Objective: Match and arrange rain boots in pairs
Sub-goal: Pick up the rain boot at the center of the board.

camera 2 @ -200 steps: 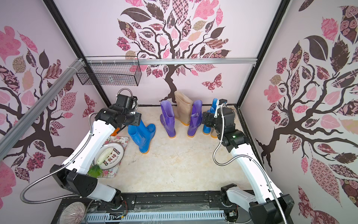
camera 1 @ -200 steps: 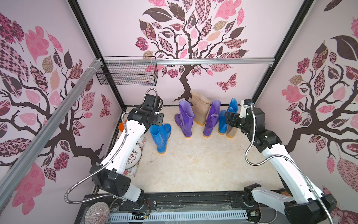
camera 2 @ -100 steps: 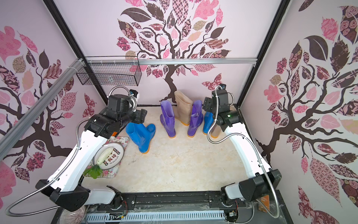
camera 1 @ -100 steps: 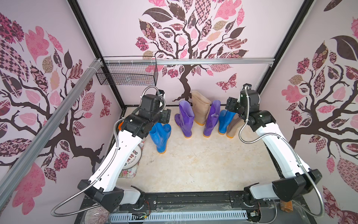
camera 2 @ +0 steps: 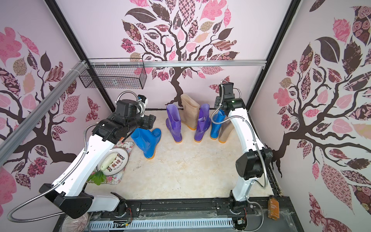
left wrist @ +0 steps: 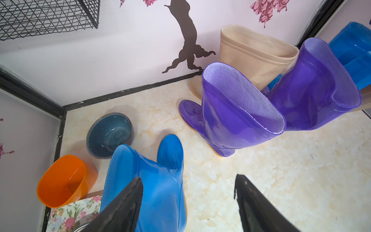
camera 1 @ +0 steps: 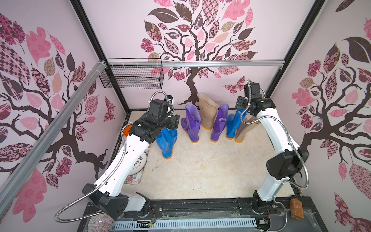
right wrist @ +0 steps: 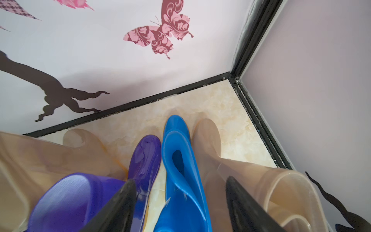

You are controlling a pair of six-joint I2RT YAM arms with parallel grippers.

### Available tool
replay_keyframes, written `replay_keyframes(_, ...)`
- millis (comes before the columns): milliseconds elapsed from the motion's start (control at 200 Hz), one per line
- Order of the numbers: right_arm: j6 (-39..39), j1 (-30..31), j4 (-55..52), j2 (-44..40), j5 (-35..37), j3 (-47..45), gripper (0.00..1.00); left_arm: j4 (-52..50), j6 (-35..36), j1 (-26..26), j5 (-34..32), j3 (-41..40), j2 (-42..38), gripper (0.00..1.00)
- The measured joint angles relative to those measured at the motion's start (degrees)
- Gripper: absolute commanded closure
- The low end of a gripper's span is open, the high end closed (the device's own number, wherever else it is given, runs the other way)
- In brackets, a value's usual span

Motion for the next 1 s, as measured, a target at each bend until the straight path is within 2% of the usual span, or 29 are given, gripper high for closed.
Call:
replay_keyframes(180,-0.5,-0.5,-2.1,2.5,-1.7,0.7,0.37,0.1,0.6,0.0,-0.5,0.0,-0.1,0.25)
replay_keyframes(390,-0.8,-0.5,-2.8,2.7,-3.5,0.0,0.54,0.1,1.0,0.0,-1.5,0.0,-0.1,0.24)
replay_keyframes(590,-1.1,-0.9,-1.2,2.6,-3.7,-2.3,0.55,-0.4,0.9,0.0,-2.1,-0.6,-0.2,0.24)
replay_keyframes(615,-1.1,-1.0,-1.0,2.6,-3.7,-2.4,0.57,-0.5,0.8,0.0,-2.1,-0.7,-0.3,0.24)
replay_keyframes(835,-1.7,-1.2,0.1,2.6,-4.1,-2.9,0.99,-2.6,-1.1,0.0,-2.2,-1.7,-1.6,0.24)
replay_keyframes(1000,-1.7,-1.5,-0.3,2.6,-4.8,-2.6,1.0,-3.6,-2.2,0.0,-3.1,-2.3,-3.4,0.24)
